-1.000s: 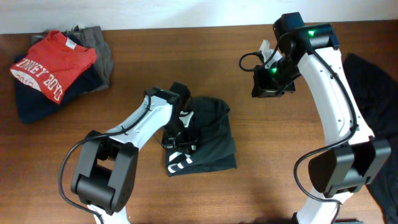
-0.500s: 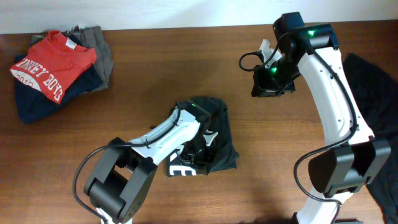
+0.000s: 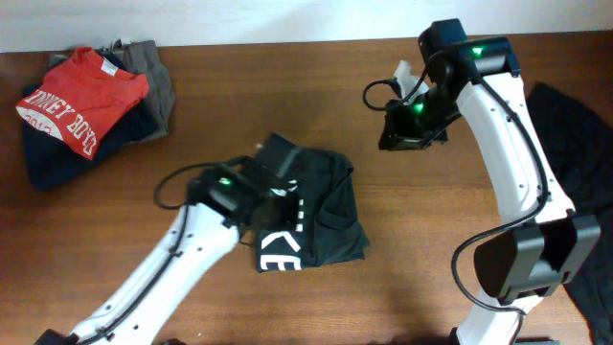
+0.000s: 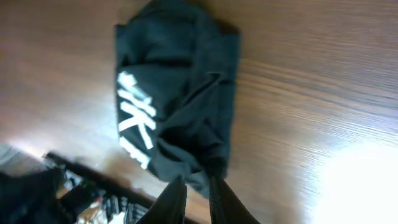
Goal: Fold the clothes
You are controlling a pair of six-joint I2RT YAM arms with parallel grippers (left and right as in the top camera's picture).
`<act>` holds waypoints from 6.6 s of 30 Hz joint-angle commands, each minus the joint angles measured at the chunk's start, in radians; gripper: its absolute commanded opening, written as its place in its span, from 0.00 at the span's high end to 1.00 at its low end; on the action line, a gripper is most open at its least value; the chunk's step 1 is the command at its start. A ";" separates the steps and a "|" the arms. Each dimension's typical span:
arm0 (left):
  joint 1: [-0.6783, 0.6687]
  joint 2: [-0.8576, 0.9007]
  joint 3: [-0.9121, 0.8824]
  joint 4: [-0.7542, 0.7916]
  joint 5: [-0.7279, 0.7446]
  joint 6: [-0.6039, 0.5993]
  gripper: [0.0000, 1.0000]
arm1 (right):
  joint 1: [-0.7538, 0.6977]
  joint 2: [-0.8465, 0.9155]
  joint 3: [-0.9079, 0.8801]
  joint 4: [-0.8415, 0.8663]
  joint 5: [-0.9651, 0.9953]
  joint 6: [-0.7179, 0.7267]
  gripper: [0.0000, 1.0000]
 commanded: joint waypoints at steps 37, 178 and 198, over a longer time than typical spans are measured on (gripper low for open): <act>0.243 0.108 -0.001 -0.010 -0.081 -0.054 0.21 | 0.346 0.004 -0.550 0.274 0.149 -0.257 0.72; 0.265 0.165 -0.002 0.007 -0.167 -0.066 0.01 | 0.182 0.167 -0.220 0.436 -0.463 -0.067 0.89; 0.265 0.165 -0.001 -0.002 -0.167 -0.066 0.01 | 0.205 0.352 -0.221 0.439 -0.447 -0.058 0.94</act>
